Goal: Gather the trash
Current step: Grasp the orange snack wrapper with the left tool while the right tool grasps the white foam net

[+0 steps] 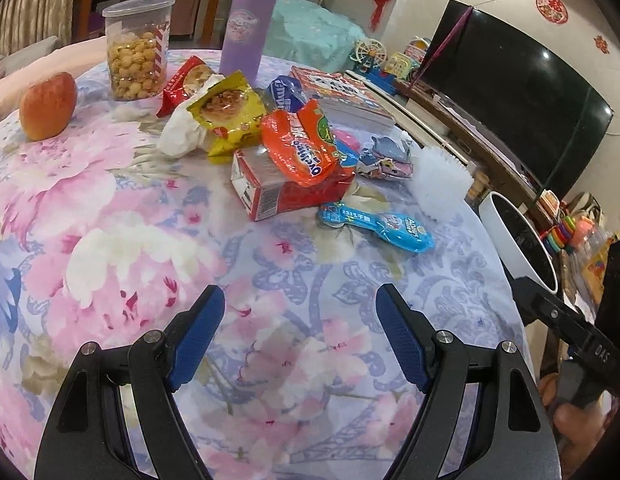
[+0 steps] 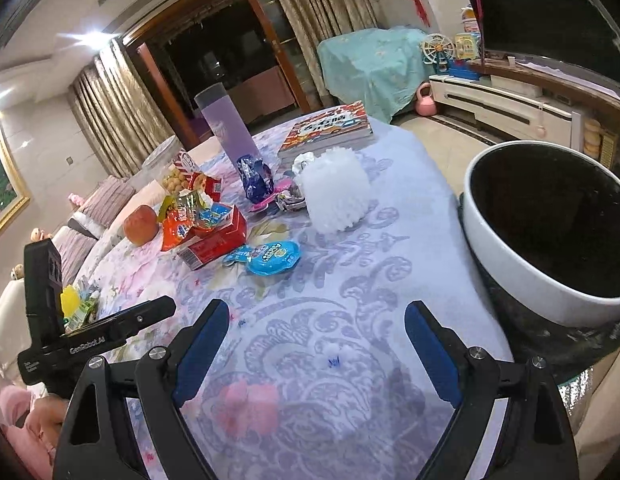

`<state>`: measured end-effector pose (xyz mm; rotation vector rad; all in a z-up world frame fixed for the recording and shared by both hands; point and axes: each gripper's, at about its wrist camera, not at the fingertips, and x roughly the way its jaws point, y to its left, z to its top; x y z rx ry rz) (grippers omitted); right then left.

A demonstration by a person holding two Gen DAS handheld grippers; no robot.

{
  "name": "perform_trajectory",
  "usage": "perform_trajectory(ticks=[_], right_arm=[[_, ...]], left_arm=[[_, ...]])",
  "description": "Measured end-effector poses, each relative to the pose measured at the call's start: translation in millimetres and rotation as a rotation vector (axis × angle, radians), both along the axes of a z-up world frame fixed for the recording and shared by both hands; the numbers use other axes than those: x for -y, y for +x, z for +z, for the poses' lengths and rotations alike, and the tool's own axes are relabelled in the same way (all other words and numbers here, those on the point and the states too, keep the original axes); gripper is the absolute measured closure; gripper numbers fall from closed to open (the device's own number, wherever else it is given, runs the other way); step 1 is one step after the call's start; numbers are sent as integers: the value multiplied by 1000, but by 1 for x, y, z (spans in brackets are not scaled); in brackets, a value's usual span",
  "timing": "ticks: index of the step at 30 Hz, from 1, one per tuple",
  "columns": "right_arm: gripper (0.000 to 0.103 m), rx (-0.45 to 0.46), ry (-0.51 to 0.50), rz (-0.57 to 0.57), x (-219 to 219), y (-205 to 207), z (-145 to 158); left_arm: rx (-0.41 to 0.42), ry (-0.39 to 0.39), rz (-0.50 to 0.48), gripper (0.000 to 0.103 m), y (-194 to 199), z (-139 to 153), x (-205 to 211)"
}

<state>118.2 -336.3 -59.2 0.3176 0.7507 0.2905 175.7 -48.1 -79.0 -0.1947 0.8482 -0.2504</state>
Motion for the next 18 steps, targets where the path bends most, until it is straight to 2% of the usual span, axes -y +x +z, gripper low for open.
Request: perform_trajectory(ticks=[7,10,18], right_arm=[[12,5,-9,2,3,25,2],[12,17,-17,3,4,39,4],[13,8,-30,2,1,77,-1]], left_arm=[[12,27,6,23,16,3,3],[12,-2,26,23,26,8,-5],[96,-30,69,23,48,29,-8]])
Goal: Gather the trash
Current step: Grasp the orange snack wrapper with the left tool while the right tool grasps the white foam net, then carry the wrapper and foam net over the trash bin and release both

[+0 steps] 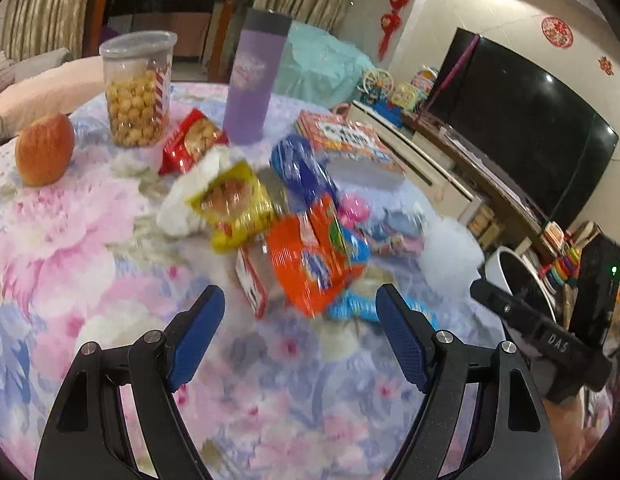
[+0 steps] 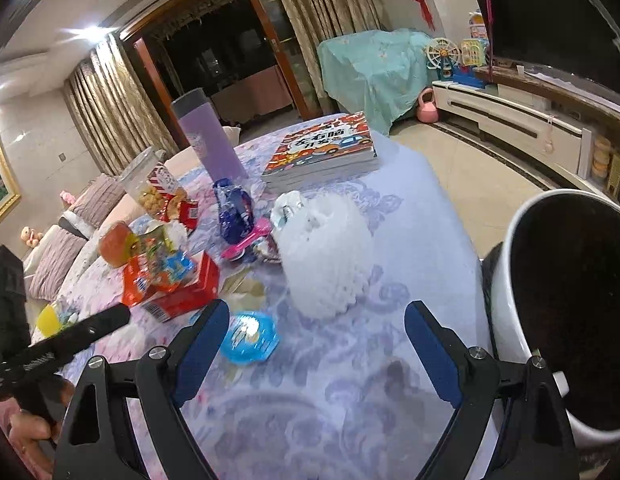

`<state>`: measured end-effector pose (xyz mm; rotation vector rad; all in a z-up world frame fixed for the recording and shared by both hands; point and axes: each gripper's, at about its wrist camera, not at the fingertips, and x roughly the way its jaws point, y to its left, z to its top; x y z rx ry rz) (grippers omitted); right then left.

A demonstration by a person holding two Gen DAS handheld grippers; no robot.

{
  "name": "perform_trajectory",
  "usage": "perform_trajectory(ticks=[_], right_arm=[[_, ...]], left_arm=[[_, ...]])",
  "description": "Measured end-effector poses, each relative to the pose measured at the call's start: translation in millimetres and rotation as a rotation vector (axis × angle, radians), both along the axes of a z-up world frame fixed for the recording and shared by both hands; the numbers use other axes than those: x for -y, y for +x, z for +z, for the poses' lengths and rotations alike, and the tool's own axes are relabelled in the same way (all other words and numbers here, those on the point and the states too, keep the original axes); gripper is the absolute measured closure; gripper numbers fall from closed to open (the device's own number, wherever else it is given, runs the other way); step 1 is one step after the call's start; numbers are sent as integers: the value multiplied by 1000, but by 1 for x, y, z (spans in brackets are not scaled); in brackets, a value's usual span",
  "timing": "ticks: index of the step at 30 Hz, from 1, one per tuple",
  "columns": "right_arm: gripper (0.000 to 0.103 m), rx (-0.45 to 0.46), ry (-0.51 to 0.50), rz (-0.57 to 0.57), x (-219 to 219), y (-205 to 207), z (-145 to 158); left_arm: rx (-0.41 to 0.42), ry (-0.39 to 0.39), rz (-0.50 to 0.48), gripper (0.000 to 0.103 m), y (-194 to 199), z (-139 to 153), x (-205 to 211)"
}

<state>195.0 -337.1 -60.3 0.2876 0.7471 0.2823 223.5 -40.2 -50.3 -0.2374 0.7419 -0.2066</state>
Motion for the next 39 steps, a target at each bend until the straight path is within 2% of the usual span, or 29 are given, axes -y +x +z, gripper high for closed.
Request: perform_trajectory(ticks=[2,4,5,7,8,10,11,12,15,24,33,39], right_arm=[[13,-3,-4,1,-2,9,-3],[13,-10,-5,-1,-3,14,-6],[13,-14,-1,-2,-3,17,-8],[16,-12,2,-6,-3,20,-9],[21,-11,-4,-9,-4,22,-9],[39,-21,-5,-8,-4,25,-12],[57,-33,-8,-8,-4,27,-14],[67,-39,-11,-9,-4,27,-15],[77,-28,-20,-9,-4,21,-13],[79,-1,24,-29,8,-14,-3],[79,28,56,-34,19,-53,9],[79,36,56,-54,29,-71,13]], left_arm=[[-9,-22,5,27,7,-3,-3],[-32,-64,-6,50,15,-7,-6],[-43,-77,-16,56,18,-9,-6],[-63,-82,-37,84,23,-15,-3],[-69,-80,-44,90,24,-17,-1],[-69,-78,-52,96,21,-19,1],[-63,-74,-54,99,19,-19,3],[-58,-72,-63,101,16,-18,4],[-42,-58,-81,102,6,-16,10],[-36,-52,-154,102,-20,-15,33],[-21,18,-238,102,-35,-12,76],[-18,30,-281,102,-39,-10,95]])
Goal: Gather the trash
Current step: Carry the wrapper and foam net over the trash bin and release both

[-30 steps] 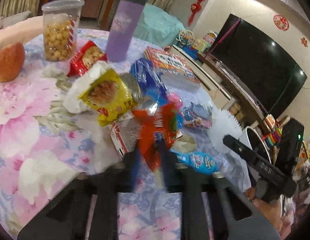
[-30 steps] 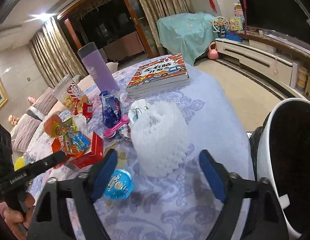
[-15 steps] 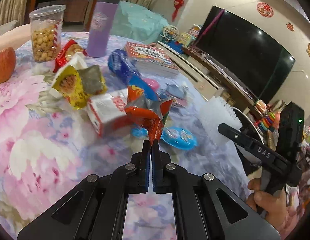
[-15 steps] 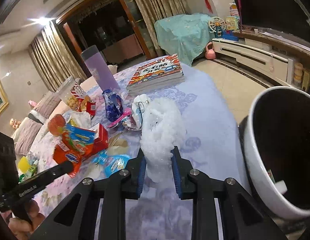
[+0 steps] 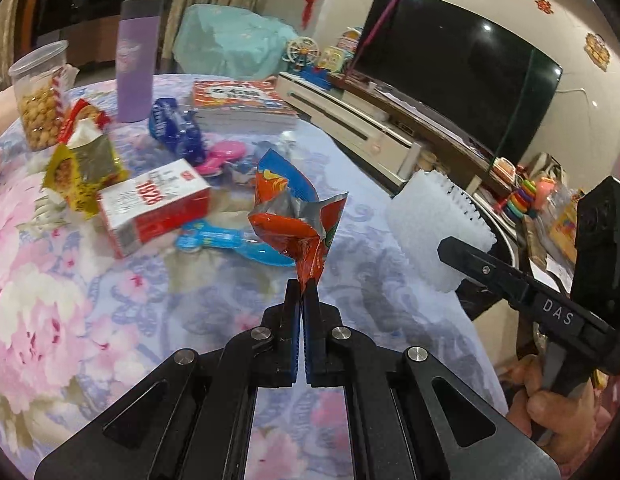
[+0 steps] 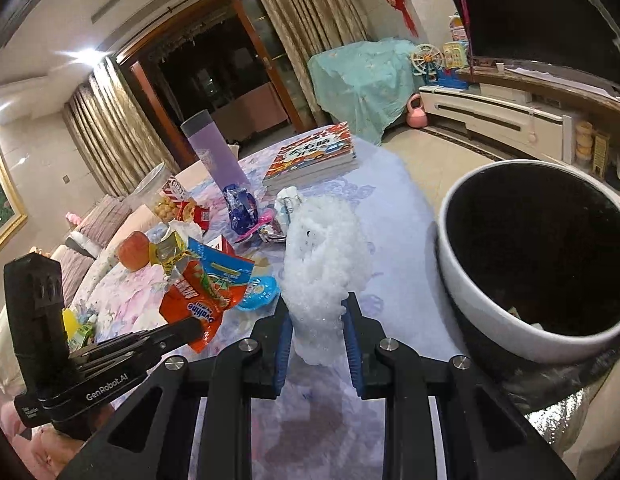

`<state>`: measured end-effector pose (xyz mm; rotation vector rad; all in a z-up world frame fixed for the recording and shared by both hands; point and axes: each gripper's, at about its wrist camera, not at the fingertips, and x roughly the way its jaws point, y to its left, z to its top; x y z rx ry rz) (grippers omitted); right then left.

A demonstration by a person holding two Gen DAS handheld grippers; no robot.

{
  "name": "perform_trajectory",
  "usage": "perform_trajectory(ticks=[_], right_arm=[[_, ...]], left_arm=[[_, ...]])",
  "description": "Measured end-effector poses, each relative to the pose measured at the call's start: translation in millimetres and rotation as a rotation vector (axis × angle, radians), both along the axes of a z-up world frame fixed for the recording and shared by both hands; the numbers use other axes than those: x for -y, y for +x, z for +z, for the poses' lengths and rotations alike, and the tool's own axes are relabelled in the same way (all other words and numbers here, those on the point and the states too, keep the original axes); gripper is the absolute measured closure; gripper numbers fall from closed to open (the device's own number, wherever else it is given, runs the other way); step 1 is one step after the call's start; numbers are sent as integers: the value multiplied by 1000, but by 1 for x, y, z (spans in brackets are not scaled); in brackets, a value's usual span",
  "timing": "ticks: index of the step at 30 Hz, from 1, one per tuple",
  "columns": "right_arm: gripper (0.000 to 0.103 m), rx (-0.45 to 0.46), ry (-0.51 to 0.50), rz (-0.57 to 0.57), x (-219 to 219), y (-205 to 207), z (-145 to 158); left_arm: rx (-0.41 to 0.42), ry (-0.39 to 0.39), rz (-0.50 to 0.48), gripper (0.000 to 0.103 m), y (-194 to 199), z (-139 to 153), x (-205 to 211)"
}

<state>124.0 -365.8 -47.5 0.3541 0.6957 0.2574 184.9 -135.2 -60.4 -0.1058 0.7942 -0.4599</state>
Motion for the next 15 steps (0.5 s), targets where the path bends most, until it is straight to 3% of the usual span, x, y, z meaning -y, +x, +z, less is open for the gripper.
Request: perform_trajectory(ticks=[15], right_arm=[[79,11,-1,-93,42,-27,4]], left_arm=[[7,19,-97,102,-6,10,49]])
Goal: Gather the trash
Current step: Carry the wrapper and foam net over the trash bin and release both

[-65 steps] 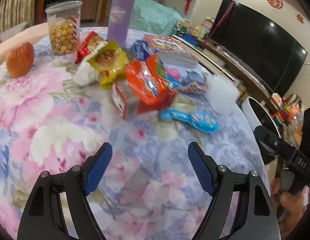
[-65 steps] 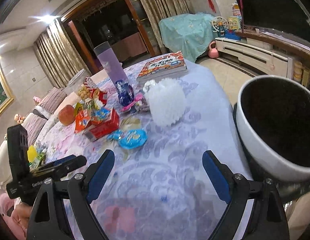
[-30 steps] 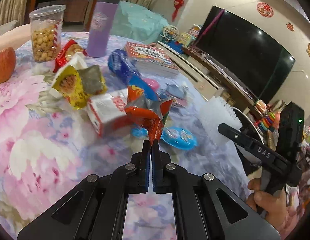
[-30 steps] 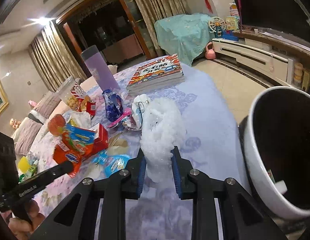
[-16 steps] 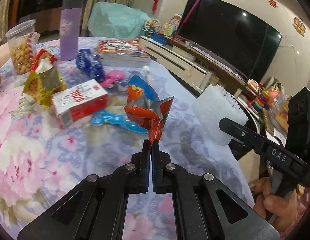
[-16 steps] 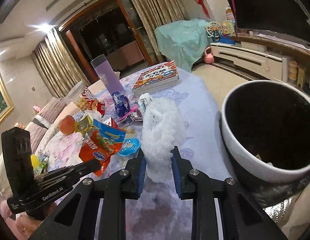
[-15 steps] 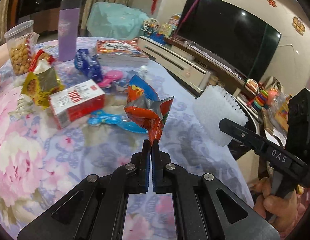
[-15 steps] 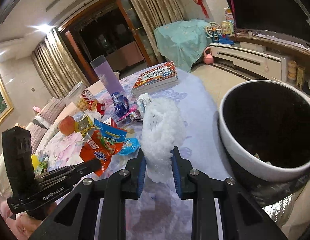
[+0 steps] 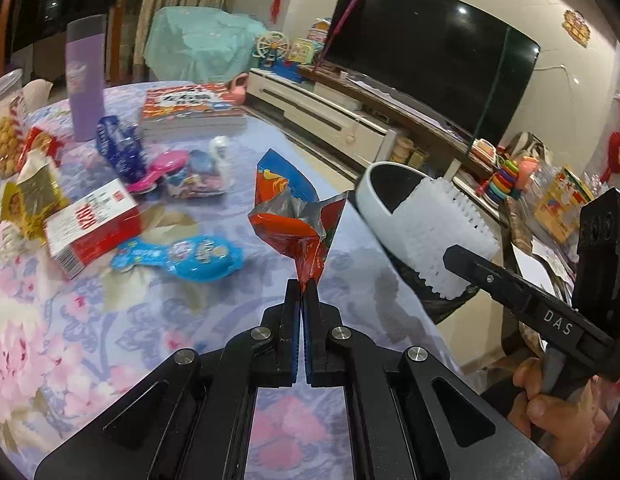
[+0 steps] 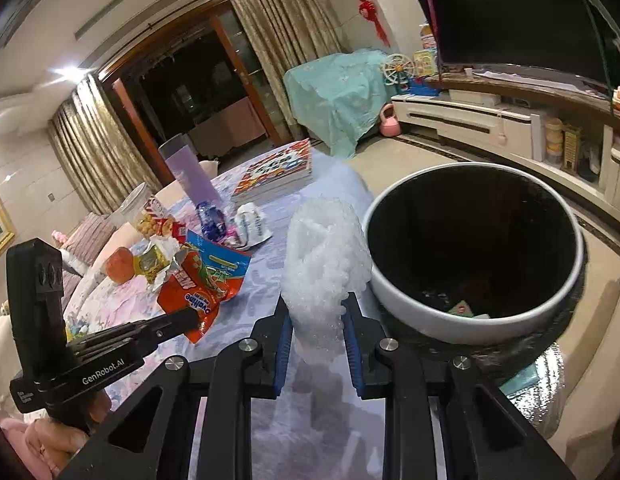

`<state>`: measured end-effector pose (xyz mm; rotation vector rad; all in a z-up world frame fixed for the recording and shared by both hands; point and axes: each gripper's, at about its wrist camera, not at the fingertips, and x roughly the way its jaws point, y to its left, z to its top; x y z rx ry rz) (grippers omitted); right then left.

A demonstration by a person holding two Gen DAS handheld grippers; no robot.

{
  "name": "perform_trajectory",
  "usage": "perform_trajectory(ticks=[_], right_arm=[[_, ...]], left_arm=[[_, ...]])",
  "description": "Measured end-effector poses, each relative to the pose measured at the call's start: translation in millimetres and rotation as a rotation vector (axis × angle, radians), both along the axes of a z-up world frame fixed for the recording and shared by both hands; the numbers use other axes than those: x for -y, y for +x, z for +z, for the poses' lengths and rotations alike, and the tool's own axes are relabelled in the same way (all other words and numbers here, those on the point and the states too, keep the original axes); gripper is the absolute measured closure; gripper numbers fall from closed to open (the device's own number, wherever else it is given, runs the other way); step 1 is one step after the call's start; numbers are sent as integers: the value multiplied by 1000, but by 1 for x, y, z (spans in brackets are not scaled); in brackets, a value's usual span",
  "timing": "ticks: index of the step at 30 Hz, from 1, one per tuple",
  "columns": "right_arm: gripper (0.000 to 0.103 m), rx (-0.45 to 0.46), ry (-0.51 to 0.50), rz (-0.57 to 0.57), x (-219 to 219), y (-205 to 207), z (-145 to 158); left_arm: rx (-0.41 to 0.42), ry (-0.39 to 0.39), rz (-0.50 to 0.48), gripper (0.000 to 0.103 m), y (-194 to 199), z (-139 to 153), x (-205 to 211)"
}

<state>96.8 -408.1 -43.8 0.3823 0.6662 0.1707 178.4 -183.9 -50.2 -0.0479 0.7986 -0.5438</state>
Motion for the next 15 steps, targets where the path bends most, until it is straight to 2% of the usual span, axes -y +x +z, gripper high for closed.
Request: perform_trajectory(ticks=[15], right_arm=[[79,15,-8,-102,48,-14,4]], left_arm=[[23,16,-105,102,-1,12,56]])
